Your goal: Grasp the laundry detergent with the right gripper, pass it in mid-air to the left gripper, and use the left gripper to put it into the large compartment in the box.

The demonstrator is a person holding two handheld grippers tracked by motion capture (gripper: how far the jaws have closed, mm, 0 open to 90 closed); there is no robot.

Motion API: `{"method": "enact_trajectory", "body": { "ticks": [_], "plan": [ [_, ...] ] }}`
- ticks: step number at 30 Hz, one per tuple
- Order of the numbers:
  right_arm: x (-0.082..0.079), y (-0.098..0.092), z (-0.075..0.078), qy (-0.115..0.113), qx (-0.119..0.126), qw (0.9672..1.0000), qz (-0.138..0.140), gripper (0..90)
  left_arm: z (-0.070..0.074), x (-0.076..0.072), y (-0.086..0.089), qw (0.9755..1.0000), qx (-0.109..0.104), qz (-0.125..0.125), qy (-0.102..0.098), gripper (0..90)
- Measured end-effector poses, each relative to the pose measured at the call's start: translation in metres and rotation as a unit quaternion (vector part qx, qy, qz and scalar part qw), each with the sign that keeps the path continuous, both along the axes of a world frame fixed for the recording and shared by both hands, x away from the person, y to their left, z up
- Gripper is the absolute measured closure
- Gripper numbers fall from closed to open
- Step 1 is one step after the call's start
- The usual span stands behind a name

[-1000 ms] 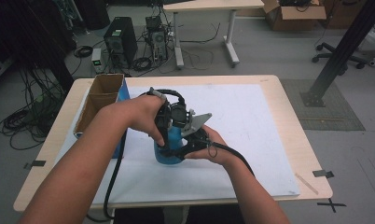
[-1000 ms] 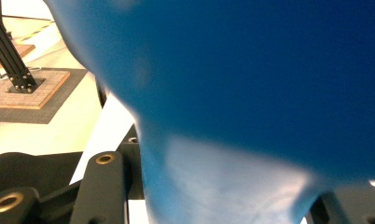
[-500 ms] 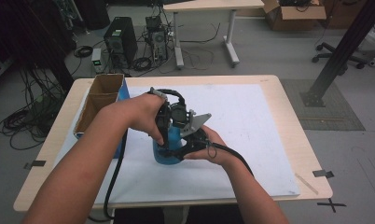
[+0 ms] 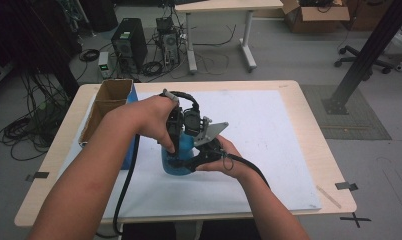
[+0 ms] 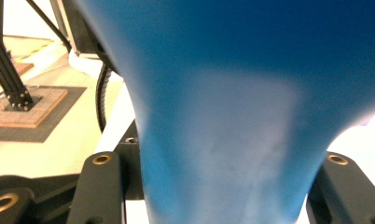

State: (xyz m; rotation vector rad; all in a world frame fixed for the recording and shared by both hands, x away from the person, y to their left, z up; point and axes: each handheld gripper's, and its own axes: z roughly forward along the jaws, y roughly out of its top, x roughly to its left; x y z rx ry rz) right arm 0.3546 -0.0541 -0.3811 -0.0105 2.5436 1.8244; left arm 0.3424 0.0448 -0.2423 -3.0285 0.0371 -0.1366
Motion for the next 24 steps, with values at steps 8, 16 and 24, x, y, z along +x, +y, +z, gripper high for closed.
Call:
{"method": "enact_trajectory", "body": {
  "ticks": [8,16,24],
  "plan": [
    [0.0,-0.005,0.003,0.011,0.02,0.9996,-0.014,33.0,0.0,0.0,-0.001,1.0,0.006,0.002,0.0,38.8],
    [-0.002,-0.008,0.0,0.01,0.026,0.9993,-0.025,27.3,0.001,-0.002,-0.004,0.9996,0.025,0.015,-0.002,38.8],
    [-0.003,-0.011,-0.005,0.012,0.029,0.9987,-0.041,15.3,-0.001,-0.001,-0.008,0.9989,0.035,0.031,0.001,38.8]
  ]
}}
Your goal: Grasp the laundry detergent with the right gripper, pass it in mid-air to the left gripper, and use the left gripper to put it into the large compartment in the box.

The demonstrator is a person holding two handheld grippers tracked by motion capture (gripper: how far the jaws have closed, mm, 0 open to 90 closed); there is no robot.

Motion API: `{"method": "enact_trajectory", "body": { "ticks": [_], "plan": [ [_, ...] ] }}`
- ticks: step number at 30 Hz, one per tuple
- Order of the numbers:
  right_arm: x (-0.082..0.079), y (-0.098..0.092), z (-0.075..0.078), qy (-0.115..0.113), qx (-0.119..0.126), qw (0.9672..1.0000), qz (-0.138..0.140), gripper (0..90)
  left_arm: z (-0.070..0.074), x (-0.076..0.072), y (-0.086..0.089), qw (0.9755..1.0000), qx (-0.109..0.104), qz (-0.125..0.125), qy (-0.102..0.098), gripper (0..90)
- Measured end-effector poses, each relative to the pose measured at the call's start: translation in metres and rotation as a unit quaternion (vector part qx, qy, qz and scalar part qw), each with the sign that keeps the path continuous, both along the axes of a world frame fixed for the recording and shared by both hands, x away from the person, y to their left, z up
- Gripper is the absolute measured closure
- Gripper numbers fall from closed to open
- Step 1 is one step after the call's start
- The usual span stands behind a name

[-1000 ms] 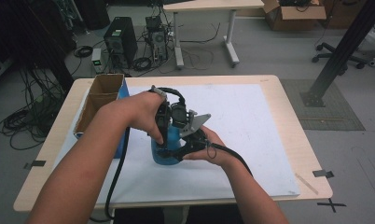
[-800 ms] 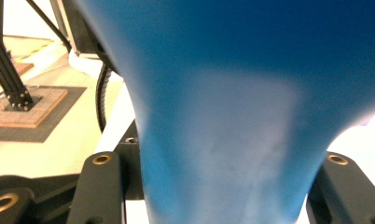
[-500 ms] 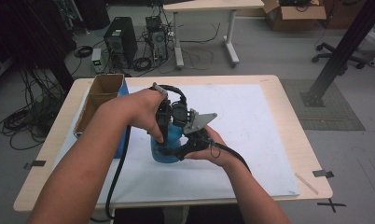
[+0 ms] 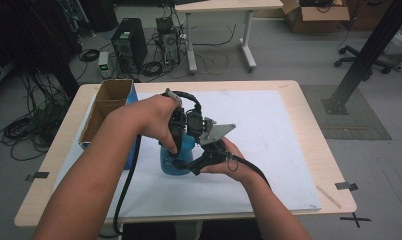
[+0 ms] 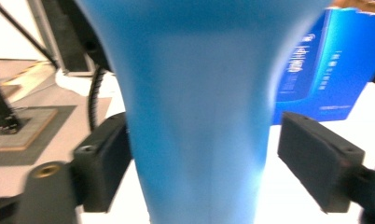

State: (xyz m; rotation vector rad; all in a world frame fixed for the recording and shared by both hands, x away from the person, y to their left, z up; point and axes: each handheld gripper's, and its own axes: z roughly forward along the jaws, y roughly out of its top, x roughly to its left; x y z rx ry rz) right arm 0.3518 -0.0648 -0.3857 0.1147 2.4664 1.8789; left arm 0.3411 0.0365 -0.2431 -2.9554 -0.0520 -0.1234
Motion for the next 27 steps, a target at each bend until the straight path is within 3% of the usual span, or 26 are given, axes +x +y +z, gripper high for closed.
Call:
{"method": "enact_trajectory", "body": {
  "ticks": [9,18,23,27],
  "plan": [
    [0.001,-0.006,0.0,0.011,-0.008,0.9998,-0.016,3.2,0.002,0.002,-0.001,0.9999,-0.014,-0.005,-0.005,38.7],
    [0.001,-0.019,0.004,0.016,-0.006,0.9996,-0.022,0.1,0.003,0.007,0.001,0.9996,-0.026,0.006,-0.013,38.7],
    [0.0,-0.036,0.012,0.002,-0.02,0.9994,-0.027,0.2,0.005,0.011,0.006,0.9993,-0.026,0.016,-0.02,38.7],
    [0.001,-0.053,0.021,-0.009,-0.035,0.9986,-0.04,0.2,0.007,0.015,0.01,0.9983,-0.042,0.034,-0.022,38.6]
  ]
}}
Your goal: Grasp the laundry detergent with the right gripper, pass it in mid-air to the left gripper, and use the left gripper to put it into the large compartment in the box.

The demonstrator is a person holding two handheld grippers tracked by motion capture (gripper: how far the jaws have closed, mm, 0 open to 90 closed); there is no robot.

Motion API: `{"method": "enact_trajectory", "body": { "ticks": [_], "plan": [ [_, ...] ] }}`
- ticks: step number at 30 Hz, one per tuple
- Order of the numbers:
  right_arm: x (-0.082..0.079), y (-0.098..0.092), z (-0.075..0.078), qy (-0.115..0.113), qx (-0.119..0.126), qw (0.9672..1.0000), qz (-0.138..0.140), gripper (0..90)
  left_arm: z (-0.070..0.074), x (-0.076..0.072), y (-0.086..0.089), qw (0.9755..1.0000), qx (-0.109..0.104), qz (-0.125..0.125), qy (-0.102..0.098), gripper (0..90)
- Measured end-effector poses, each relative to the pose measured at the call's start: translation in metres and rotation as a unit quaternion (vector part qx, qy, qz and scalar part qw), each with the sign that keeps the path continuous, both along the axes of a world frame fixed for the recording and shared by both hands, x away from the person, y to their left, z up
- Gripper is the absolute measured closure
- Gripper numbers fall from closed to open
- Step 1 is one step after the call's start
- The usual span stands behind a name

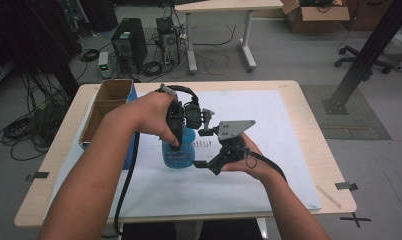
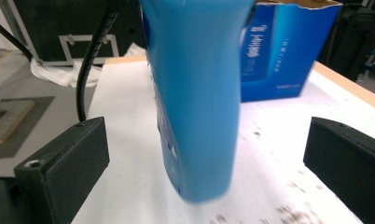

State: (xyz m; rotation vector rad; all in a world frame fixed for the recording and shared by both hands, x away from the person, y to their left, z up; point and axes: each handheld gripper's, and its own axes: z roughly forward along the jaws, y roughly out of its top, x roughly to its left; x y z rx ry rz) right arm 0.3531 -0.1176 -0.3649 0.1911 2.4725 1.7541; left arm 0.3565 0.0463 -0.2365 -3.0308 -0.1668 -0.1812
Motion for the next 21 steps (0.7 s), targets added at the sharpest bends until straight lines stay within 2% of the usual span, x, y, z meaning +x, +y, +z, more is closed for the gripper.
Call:
{"method": "enact_trajectory", "body": {
  "ticks": [5,8,10,14,17,20,21],
  "plan": [
    [0.002,-0.021,0.007,-0.01,-0.022,0.9996,-0.013,0.3,0.007,0.001,0.0,0.9988,-0.018,0.046,-0.003,38.6],
    [0.004,-0.031,0.009,-0.01,-0.025,0.9993,-0.025,0.1,0.011,0.001,-0.004,0.9966,-0.026,0.078,-0.003,38.6],
    [0.005,-0.035,0.011,-0.01,-0.029,0.9992,-0.026,0.3,0.013,0.001,-0.007,0.9939,-0.031,0.106,-0.006,38.6],
    [0.006,-0.043,0.014,-0.014,-0.041,0.9986,-0.029,0.3,0.017,0.001,-0.009,0.9909,-0.041,0.128,-0.015,38.6],
    [0.009,-0.049,0.017,-0.026,-0.063,0.9973,-0.027,0.3,0.02,0.002,-0.009,0.9865,-0.051,0.154,-0.025,38.6],
    [0.012,-0.055,0.02,-0.02,-0.087,0.9955,-0.032,0.4,0.025,0.004,-0.006,0.9781,-0.068,0.194,-0.034,38.7],
    [0.013,-0.056,0.021,-0.021,-0.096,0.9946,-0.033,0.5,0.026,0.005,-0.005,0.9744,-0.076,0.209,-0.036,38.7]
  ]
}}
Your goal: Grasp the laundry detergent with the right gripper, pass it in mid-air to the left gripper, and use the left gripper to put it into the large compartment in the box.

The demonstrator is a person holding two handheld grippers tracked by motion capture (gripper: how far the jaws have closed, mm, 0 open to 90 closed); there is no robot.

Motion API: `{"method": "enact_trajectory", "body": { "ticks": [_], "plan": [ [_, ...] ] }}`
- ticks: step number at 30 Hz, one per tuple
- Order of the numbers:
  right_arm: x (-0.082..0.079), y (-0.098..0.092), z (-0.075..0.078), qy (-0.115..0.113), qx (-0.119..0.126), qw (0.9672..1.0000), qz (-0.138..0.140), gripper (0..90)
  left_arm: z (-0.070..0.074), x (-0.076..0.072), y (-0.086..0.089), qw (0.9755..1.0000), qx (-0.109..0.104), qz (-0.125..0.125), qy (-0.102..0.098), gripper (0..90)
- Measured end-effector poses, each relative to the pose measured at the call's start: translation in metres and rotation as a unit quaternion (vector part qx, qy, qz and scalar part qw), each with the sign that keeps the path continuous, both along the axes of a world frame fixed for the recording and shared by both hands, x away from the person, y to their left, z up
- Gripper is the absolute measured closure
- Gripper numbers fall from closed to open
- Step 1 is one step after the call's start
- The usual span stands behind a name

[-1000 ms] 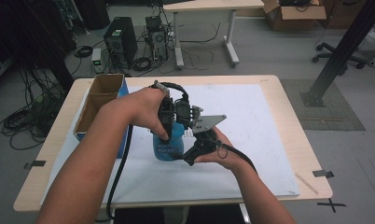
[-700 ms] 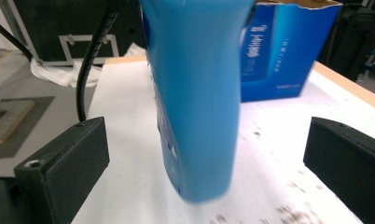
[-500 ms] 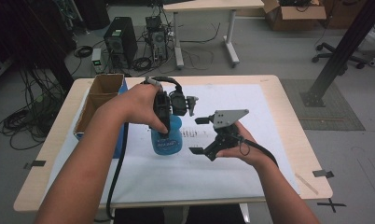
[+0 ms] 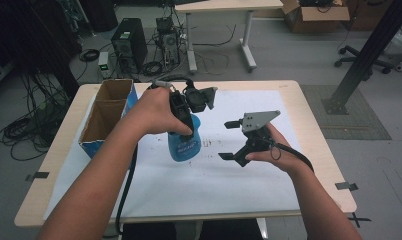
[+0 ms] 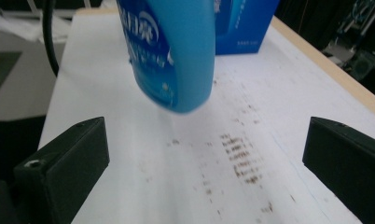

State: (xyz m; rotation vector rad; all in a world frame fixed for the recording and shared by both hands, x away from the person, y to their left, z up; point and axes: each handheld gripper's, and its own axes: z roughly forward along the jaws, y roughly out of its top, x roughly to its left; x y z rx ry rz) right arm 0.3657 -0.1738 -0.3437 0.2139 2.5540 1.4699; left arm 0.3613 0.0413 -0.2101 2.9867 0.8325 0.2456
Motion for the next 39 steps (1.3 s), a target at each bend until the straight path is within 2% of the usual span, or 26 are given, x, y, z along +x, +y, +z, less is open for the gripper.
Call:
{"method": "enact_trajectory", "body": {
  "ticks": [4,8,17,22,26,27,29,31,36,39],
  "plan": [
    [0.004,-0.005,0.007,0.006,-0.038,0.9993,0.007,1.0,0.007,0.003,0.006,0.9988,-0.021,0.044,0.002,38.7],
    [0.008,-0.014,0.015,0.006,-0.075,0.9971,0.004,1.4,0.014,0.006,0.01,0.9969,-0.035,0.07,0.002,38.7],
    [0.009,-0.029,0.034,-0.002,-0.077,0.997,-0.01,1.4,0.022,0.011,0.017,0.9932,-0.027,0.113,0.01,38.7],
    [0.007,-0.038,0.039,-0.003,-0.082,0.9965,-0.014,1.4,0.033,0.013,0.024,0.991,-0.035,0.129,0.009,38.7],
    [0.006,-0.045,0.041,-0.005,-0.091,0.9957,-0.015,1.4,0.045,0.014,0.033,0.9879,-0.047,0.148,0.0,38.7],
    [0.005,-0.046,0.042,-0.004,-0.096,0.9953,-0.013,1.4,0.048,0.015,0.036,0.9874,-0.048,0.15,0.0,38.7],
    [0.007,-0.049,0.043,0.005,-0.11,0.9939,-0.007,1.4,0.052,0.017,0.042,0.9843,-0.06,0.166,-0.002,38.7],
    [0.009,-0.051,0.043,0.014,-0.13,0.9914,0.0,1.7,0.058,0.019,0.048,0.982,-0.063,0.178,-0.003,38.6],
    [0.013,-0.053,0.045,0.021,-0.157,0.9873,0.004,1.9,0.073,0.022,0.063,0.9775,-0.065,0.2,-0.013,38.6],
    [0.016,-0.052,0.047,0.025,-0.187,0.9821,0.008,2.6,0.079,0.025,0.072,0.9758,-0.066,0.208,-0.013,38.6]
  ]
}}
